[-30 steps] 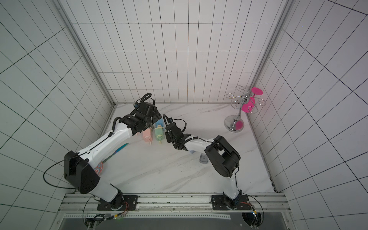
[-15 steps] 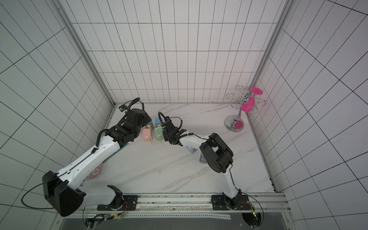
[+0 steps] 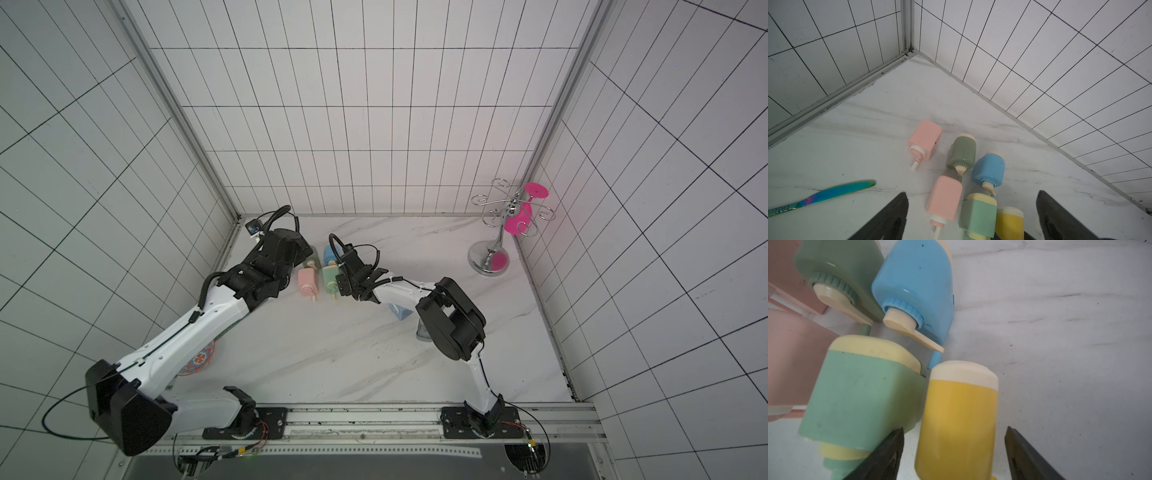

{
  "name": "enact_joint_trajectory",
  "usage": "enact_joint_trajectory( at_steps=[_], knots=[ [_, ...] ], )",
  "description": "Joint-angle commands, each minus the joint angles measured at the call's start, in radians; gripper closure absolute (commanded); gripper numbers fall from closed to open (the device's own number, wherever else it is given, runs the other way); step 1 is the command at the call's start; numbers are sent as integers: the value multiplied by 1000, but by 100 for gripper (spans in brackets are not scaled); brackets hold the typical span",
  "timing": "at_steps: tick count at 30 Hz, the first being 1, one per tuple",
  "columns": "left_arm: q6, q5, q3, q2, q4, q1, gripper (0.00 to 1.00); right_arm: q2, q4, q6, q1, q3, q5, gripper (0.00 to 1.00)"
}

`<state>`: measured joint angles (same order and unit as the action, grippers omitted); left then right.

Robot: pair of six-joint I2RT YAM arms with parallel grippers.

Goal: Put the tray back into the pencil sharpener
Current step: Pick up the container from the center of the board.

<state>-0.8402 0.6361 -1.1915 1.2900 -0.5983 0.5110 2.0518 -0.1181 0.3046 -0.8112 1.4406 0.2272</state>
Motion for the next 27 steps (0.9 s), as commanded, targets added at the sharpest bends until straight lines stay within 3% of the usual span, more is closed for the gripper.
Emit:
enact_joint_trajectory(
  at_steps=[1,3,7,12,16,19,23,27],
  knots=[
    [57,22,24,-43,53,-5,3,-53,-29,-17,7,50,-10,16],
    [138,-11,57,-68,127,-5,3,-107,-30,-26,8,32,-14,12],
    [391,-192,199,-181,390,-6,3,-280,-43,-40,24,-62,-18,12],
    [523,-320,302,-261,521,-6,2,-546,-89,-19,62,-295,-22,15],
    [601,-597,357,-263,607,-3,2,-747,-185,38,119,-462,-13,18],
    [687,-784,419,-239,711,52,2,-863,-281,53,176,-534,-35,19],
    [925,-792,413,-171,684,244,2,-1001,-364,60,242,-605,-63,19],
    [1000,-742,330,-29,592,366,2,-1126,-423,98,312,-665,-58,19]
  ],
)
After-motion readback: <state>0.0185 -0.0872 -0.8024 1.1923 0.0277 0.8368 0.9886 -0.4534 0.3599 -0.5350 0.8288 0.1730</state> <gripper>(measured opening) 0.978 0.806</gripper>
